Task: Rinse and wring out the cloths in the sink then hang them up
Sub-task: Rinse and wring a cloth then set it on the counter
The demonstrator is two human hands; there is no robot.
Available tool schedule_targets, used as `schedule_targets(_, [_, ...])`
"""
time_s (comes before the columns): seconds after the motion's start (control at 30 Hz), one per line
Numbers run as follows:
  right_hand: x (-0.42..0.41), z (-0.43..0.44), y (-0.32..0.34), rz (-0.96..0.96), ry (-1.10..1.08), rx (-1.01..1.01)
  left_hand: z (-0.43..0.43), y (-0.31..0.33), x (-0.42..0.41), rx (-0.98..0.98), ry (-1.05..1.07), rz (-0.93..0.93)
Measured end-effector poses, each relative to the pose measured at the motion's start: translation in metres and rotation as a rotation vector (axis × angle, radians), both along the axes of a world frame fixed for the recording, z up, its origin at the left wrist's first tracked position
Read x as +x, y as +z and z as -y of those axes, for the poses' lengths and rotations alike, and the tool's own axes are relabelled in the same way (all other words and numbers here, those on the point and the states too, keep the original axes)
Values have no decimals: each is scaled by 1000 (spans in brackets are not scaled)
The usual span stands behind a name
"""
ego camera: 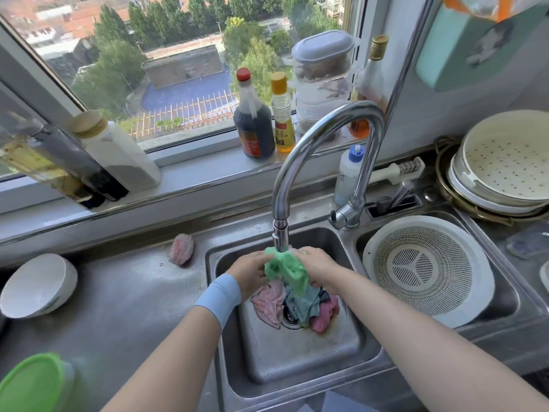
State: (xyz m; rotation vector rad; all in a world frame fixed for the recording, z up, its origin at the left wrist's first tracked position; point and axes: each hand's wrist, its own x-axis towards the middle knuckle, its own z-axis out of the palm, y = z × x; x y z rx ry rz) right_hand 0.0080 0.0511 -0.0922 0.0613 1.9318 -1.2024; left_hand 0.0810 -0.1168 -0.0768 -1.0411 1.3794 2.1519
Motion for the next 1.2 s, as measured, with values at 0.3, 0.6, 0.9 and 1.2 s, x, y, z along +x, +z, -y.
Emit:
schedule_targets(0.3, [3,-11,4,487,-240,-495,-40,-1,-15,-184,123,55])
schedule_targets(0.6, [7,-9,0,228,-311,-420,-26,12,-13,31,106,83])
schedule_targets(0.9, [20,31,-8,-360,-52,1,-55,-1,17,153,231,-51])
schedule_targets(1.2, [39,14,-21,-270,27,-230,-52,-14,19,16,351,-139])
